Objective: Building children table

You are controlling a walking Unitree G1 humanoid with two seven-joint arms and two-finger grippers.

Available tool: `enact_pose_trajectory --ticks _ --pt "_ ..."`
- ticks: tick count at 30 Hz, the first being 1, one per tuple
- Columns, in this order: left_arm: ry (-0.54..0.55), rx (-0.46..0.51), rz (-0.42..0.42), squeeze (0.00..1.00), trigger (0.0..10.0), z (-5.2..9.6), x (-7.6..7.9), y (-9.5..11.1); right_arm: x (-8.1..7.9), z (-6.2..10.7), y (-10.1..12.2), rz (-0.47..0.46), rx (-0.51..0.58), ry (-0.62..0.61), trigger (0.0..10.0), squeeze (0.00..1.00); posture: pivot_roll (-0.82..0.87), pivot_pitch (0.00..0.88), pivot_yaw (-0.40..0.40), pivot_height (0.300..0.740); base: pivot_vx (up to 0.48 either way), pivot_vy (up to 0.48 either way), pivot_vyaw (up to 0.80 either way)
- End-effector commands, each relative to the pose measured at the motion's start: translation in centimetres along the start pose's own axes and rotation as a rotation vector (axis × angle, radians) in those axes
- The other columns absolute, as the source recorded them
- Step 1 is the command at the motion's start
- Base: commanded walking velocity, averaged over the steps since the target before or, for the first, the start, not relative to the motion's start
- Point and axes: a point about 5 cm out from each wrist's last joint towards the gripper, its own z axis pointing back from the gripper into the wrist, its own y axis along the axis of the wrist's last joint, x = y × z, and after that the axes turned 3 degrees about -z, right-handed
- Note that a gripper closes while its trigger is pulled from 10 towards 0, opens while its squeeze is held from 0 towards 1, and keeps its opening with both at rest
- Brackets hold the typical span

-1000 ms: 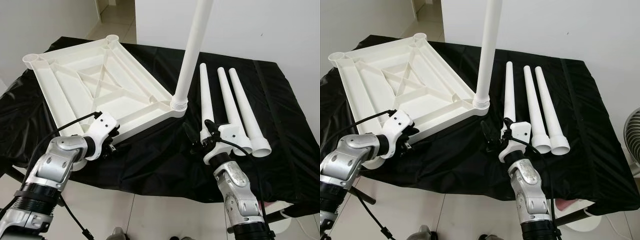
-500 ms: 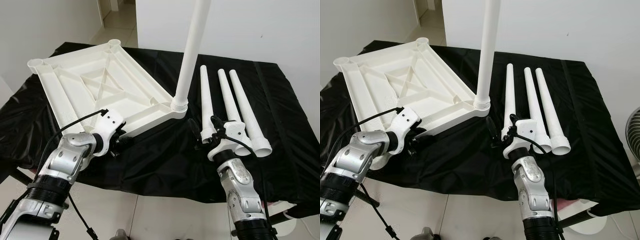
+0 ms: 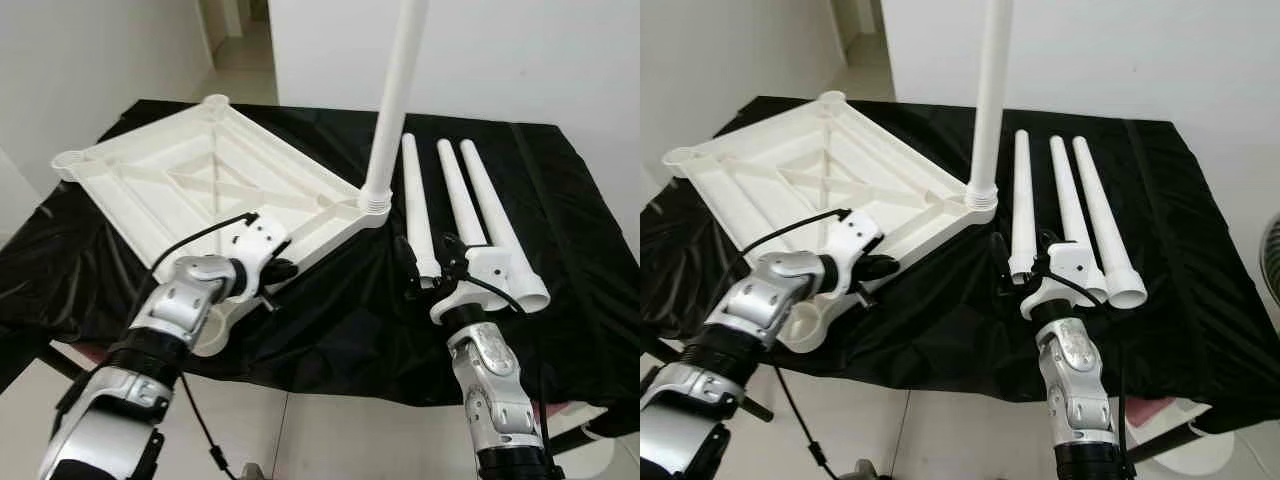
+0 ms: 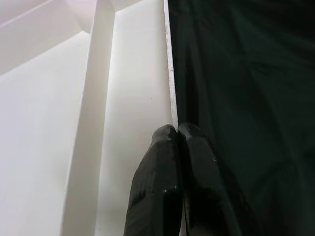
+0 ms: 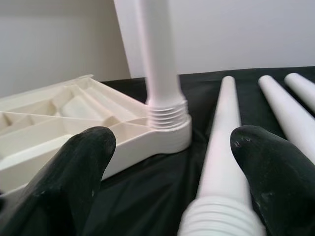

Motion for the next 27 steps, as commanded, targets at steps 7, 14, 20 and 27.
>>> enact_pose_trajectory --ticks 7,14,20,27 --pt "0.108 0.064 -0.028 0.0 0.0 -2.0 -0.2 2.4 -0.9 0.0 0.0 -0.019 0.009 0.003 10.0 0.0 0.0 0.044 0.07 0.74 0.0 0.0 0.0" --pt "0.259 0.111 -0.007 0.0 0.0 -2.9 -1.8 4.3 -1.4 -0.5 -0.3 -0.053 0.008 0.002 10.0 0.0 0.02 0.044 0.042 0.74 0.0 0.0 0.0" --pt "0.364 0.156 0.048 0.0 0.0 -3.3 -2.8 6.2 -1.9 -1.1 -0.2 -0.068 0.012 0.01 10.0 0.0 0.02 0.045 0.025 0.74 0.0 0.0 0.0" --pt "0.386 0.212 0.1 0.0 2.6 -3.6 -3.0 7.5 -2.3 -1.4 -0.3 -0.073 0.018 0.006 10.0 0.0 0.03 0.045 0.029 0.74 0.0 0.0 0.0"
